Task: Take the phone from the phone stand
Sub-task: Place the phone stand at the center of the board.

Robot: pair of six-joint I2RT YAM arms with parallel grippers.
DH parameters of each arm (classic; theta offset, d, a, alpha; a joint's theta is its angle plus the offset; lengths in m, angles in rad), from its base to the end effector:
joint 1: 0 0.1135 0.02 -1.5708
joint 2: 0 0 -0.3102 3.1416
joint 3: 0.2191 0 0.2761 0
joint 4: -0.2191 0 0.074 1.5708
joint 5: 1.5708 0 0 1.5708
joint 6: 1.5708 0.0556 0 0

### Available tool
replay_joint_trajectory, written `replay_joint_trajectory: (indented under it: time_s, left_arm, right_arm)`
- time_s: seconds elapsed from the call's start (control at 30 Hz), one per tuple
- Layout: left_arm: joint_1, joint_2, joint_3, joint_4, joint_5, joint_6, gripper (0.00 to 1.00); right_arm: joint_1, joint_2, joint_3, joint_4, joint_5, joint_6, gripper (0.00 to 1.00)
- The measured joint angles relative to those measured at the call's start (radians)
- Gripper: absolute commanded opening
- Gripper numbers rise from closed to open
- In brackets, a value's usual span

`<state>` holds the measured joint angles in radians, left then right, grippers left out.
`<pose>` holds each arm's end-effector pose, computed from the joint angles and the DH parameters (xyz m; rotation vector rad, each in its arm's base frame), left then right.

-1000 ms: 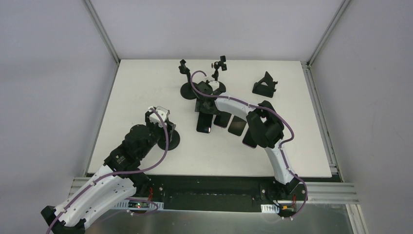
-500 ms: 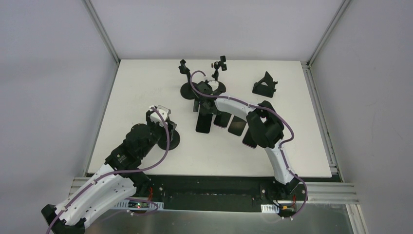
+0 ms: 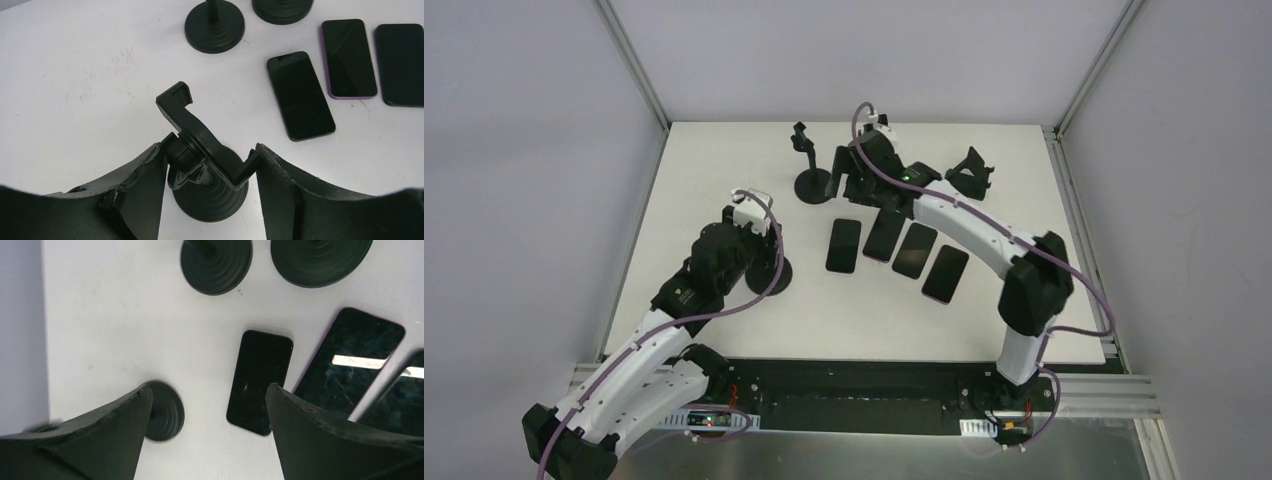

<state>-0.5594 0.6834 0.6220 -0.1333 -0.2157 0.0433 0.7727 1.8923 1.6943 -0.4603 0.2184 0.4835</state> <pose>0.1572 -0.0844 0.3279 0.3723 1.7248 -0.1847 0.3632 0.3373 0.3352 -0.2040 2.2391 0.4483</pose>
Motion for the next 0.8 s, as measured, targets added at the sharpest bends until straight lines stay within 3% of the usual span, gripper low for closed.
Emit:
replay_joint_trajectory:
  time_s: [0.23,0.53,0.7,0.8]
  left_arm:
    - [0.164,0.230,0.148,0.034,0.072,-0.002,0.00]
    - [0.313,0.474,0.278,0.169,0.163,-0.005,0.01]
    - [0.369,0.617,0.344,0.224,0.235,-0.022,0.11]
    - [0.380,0.659,0.374,0.245,0.262,-0.026,0.24]
  right_arm:
    - [0.013,-0.312,-0.226,0.046,-0.017,-0.039,0.87]
    - [0.015,-0.504,-0.500,0.035,0.025,-0.060,0.88]
    - [0.015,-0.578,-0.581,0.032,0.047,-0.050,0.88]
    - [0.015,-0.602,-0.607,0.027,0.063,-0.042,0.88]
